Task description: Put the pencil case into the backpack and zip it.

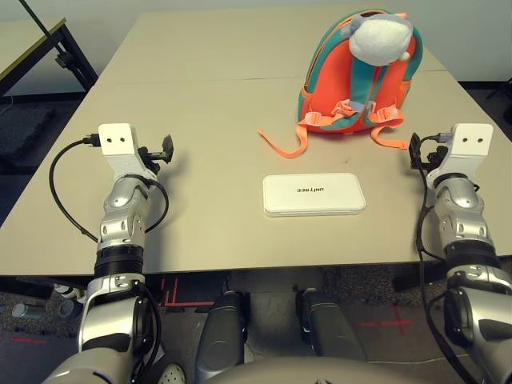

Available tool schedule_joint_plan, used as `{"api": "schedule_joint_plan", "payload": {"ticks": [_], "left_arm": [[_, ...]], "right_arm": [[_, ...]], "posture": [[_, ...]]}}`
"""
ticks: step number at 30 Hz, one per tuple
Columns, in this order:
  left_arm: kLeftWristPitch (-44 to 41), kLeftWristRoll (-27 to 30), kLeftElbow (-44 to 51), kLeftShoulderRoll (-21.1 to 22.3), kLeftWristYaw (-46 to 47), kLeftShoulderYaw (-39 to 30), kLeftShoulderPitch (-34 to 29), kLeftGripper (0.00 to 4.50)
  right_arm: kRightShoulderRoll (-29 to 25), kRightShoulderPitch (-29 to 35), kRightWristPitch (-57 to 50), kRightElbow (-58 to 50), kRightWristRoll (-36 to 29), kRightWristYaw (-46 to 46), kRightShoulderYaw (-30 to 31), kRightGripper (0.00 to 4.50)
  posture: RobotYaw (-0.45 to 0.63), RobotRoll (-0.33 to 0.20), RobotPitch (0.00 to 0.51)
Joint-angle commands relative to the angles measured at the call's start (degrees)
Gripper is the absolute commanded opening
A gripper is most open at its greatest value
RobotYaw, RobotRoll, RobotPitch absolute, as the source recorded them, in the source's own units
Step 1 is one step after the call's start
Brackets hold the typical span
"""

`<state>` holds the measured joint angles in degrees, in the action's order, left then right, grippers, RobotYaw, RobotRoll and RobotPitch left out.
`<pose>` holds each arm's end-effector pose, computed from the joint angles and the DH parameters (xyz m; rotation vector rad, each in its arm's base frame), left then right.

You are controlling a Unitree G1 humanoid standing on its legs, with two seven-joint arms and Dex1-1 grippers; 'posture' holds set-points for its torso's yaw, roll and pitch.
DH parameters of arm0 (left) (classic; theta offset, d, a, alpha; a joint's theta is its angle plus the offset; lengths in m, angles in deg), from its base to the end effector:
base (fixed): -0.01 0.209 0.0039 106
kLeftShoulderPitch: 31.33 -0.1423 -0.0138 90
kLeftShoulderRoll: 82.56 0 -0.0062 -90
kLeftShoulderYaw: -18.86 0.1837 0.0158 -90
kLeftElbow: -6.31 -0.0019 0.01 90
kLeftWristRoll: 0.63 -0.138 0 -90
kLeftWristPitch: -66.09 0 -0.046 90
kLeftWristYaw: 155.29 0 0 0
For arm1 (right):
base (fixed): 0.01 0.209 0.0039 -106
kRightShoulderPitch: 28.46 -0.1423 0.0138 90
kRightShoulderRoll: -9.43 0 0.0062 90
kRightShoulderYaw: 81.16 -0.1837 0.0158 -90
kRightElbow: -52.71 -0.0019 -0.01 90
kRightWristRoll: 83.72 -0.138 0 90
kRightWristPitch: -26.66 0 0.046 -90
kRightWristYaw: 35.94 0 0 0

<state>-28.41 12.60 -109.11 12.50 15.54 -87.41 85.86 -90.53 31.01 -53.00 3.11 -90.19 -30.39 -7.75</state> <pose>0.2831 0.2622 0.1029 -0.0068 -0.0383 0.1124 0.2849 -0.2889 0.0972 -0.1734 -0.0924 -0.2474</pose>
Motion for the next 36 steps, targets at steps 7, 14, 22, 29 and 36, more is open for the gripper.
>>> {"api": "schedule_joint_plan", "payload": {"ticks": [7,14,22,29,36], "left_arm": [[0.29,-0.46,0.46,-0.53,-0.23,0.4,0.06,4.5],[-4.56,2.39,3.4,-0.63,-3.74,0.92,0.31,4.5],[-32.51,15.42,17.38,-0.09,-10.98,1.65,-0.66,4.5],[-54.01,25.53,24.01,1.26,-15.35,3.5,0.21,4.5],[-71.17,34.49,23.54,-0.61,-16.35,1.16,1.82,4.5]], "right_arm": [[-0.19,-0.74,0.25,0.68,0.34,0.57,0.43,4.45],[-0.15,-1.12,0.34,0.98,0.44,1.02,0.63,4.45],[-0.32,0.54,-0.54,-1.98,0.97,3.67,2.17,4.45],[0.8,2.71,-1.94,-5.29,0.88,4.47,3.17,4.45],[1.91,4.58,-3.39,-8.13,1.14,4.74,3.54,4.45]], "posture": [[0.0,0.0,0.119],[0.0,0.0,0.118],[0.0,0.0,0.123],[-0.02,0.0,0.118],[-0.04,0.0,0.115]]}}
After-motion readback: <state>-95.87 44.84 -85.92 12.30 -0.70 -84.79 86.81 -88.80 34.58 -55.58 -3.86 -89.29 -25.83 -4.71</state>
